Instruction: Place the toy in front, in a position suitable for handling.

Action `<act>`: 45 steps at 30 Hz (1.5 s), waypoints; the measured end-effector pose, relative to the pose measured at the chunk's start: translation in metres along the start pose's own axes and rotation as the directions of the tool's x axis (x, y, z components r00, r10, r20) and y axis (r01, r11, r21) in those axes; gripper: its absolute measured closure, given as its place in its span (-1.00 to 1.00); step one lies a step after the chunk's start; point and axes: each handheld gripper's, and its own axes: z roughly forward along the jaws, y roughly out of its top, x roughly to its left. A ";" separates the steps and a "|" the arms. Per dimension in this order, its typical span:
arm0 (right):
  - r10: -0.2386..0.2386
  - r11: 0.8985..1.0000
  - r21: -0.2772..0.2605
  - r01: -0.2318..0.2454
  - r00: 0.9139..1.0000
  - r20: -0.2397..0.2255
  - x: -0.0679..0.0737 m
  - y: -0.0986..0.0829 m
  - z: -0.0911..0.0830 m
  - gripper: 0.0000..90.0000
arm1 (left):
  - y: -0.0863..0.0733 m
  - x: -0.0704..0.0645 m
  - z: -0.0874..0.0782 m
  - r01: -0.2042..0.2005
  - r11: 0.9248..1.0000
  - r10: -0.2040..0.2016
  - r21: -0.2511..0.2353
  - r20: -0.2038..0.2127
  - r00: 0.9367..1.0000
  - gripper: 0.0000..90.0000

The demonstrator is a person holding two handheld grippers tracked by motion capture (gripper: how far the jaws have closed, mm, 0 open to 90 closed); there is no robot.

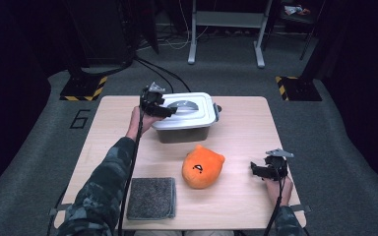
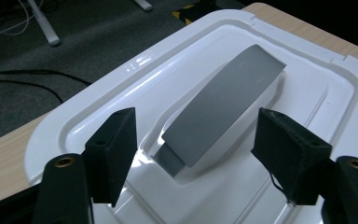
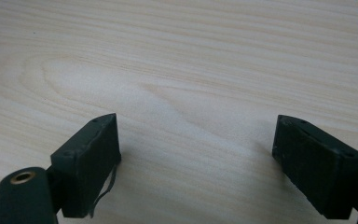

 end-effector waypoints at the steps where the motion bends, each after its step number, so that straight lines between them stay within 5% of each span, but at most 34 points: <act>1: 0.001 1.000 0.001 -0.001 1.000 0.000 0.000 0.000 0.000 -0.69 | 0.001 0.000 0.002 -0.004 1.000 0.004 0.010 -0.006 1.000 -0.26; 6: 0.002 1.000 0.003 -0.002 1.000 0.001 0.000 0.000 0.000 -0.69 | -0.001 -0.001 0.012 -0.025 0.999 0.024 0.036 0.025 0.999 -0.03; 14: -0.006 1.000 0.003 0.006 1.000 -0.001 0.000 0.000 0.000 -0.69 | -0.007 -0.002 0.010 -0.085 0.996 0.085 0.036 -0.011 0.996 0.22; 23: -0.006 1.000 0.003 0.006 1.000 0.000 0.000 0.000 -0.001 -0.69 | -0.012 0.003 0.004 -0.116 0.993 0.116 0.027 0.003 0.993 0.27; 45: -0.004 1.000 0.005 0.004 1.000 0.003 0.000 0.000 0.000 -0.69 | -0.025 0.026 -0.015 -0.115 0.993 0.115 0.032 0.001 0.993 0.28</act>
